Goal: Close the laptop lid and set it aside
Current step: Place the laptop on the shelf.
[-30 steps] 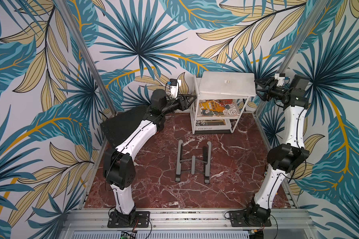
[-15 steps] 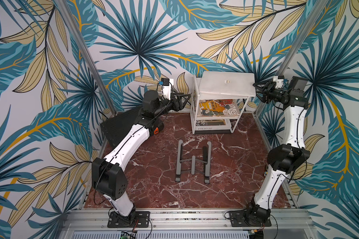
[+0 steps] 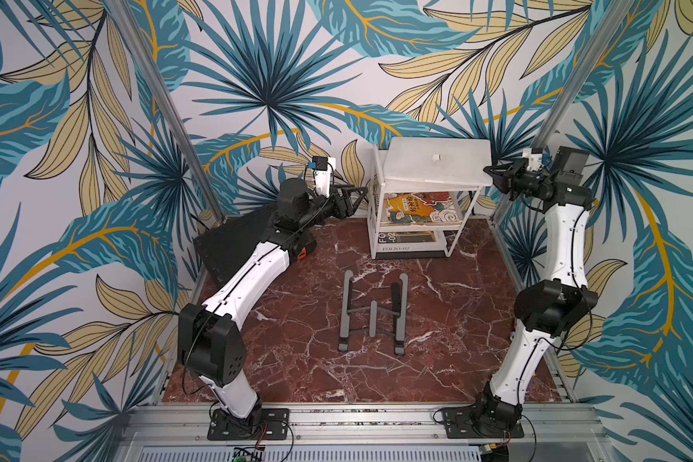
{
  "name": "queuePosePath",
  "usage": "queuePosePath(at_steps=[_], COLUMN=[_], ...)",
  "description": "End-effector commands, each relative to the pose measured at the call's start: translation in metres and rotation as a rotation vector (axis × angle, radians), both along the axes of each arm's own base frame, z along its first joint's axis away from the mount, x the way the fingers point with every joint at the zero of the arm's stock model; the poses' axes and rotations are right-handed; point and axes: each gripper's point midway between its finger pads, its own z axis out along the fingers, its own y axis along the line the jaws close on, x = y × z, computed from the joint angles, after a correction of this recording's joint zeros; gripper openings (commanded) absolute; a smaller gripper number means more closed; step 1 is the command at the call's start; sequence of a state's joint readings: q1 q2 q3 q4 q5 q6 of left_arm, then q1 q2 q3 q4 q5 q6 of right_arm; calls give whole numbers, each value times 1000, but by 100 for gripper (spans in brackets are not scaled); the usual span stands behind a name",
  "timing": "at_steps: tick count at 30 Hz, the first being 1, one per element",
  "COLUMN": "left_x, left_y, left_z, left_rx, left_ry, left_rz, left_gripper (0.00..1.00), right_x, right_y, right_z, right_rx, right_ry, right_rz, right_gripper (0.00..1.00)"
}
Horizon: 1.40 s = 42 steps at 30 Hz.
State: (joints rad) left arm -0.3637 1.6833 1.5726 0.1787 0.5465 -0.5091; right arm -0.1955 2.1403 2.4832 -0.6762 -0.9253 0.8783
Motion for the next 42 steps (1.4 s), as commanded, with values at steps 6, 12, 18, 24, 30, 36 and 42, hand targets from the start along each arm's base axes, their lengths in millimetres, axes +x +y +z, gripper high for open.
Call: queuePosePath(at_steps=[6,12,18,24,30,36,42], left_x=[-2,-7,-7,-8,-10,-10,-10], left_y=[3,3,5,4,5,4,3], left_z=[8,9,5,7,4,1,-4], left_rx=[-3,13,37,34,38,30,31], left_ry=[-23,-7,7,9,13,18,31], left_rz=[-2,-15,-21,-40,-42,-48,-54], left_gripper=[64,64,63,63,63,63,63], right_x=[-6,-9,-26,-28,-25,-8,4], right_y=[-1,-8,2,-5,-15,-14,4], right_z=[37,62,83,87,88,69,49], right_rx=[-21,90,133,160,145,156,177], right_ry=[-130,-155,-178,-173,-177,-149,-108], right_rz=[14,70,146,159,97,93,149], right_gripper=[0,0,0,0,0,0,0])
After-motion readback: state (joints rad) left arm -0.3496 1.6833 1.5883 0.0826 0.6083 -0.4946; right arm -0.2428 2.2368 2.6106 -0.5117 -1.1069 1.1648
